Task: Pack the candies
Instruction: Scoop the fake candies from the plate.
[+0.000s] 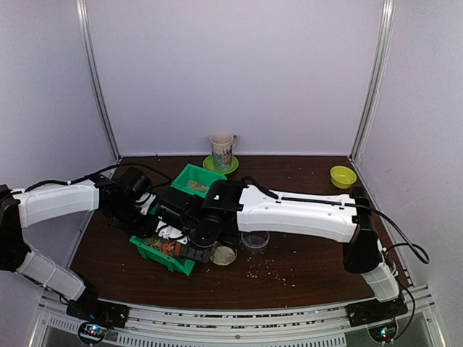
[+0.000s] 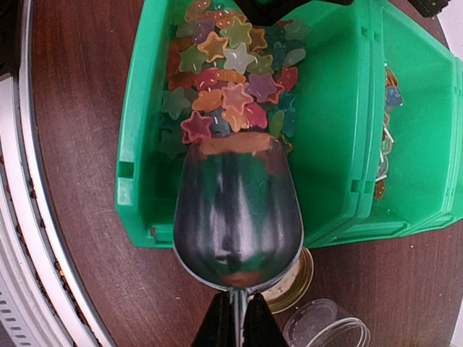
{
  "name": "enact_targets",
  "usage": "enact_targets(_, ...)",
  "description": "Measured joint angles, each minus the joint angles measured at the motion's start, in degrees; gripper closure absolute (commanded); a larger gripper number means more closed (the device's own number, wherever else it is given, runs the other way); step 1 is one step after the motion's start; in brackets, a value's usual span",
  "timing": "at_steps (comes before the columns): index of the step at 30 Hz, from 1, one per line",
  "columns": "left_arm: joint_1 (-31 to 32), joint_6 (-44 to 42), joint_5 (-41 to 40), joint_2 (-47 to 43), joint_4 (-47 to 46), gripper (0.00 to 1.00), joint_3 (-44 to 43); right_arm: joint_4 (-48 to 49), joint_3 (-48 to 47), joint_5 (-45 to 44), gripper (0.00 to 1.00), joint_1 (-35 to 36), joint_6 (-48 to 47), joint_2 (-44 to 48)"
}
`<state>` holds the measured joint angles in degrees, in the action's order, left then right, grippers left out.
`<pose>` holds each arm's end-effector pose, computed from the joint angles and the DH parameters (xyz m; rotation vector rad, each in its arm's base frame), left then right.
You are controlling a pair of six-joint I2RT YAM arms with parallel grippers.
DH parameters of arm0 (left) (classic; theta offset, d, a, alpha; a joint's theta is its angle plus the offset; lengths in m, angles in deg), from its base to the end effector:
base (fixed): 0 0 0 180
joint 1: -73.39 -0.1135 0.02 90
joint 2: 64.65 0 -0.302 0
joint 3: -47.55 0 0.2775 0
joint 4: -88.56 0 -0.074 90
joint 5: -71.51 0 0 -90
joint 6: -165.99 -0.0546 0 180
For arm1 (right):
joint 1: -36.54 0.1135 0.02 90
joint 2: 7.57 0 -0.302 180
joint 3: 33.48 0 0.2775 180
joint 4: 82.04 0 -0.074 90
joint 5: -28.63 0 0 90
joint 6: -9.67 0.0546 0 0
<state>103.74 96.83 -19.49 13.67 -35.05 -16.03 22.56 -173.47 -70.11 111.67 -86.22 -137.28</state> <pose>0.2325 -0.1350 0.2170 0.2306 2.8221 -0.1810 0.1466 0.5196 0.2793 -1.7156 2.0780 0.1682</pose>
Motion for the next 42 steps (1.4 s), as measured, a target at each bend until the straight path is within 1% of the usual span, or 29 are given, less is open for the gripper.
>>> enact_targets(17, -0.20, -0.83, -0.63, 0.00, -0.74, 1.00, 1.95, 4.52, -0.02, 4.31, 1.00, -0.81, 0.83, -2.64)
enact_targets(25, -0.83, -1.46, -2.25, -0.02, -1.44, 1.00, 2.75, 7.58, 0.46, 6.12, 1.00, -1.36, 2.08, -3.72)
enact_targets(32, -1.36, -2.40, -4.09, -0.22, -2.32, 1.00, 3.13, 11.96, 2.99, 6.12, 1.00, -1.55, 3.10, -3.69)
enact_targets(42, -2.19, -2.38, -4.87, -0.81, -2.38, 1.00, 3.52, 21.29, 12.04, 5.53, 1.00, -1.53, 4.61, -0.35)
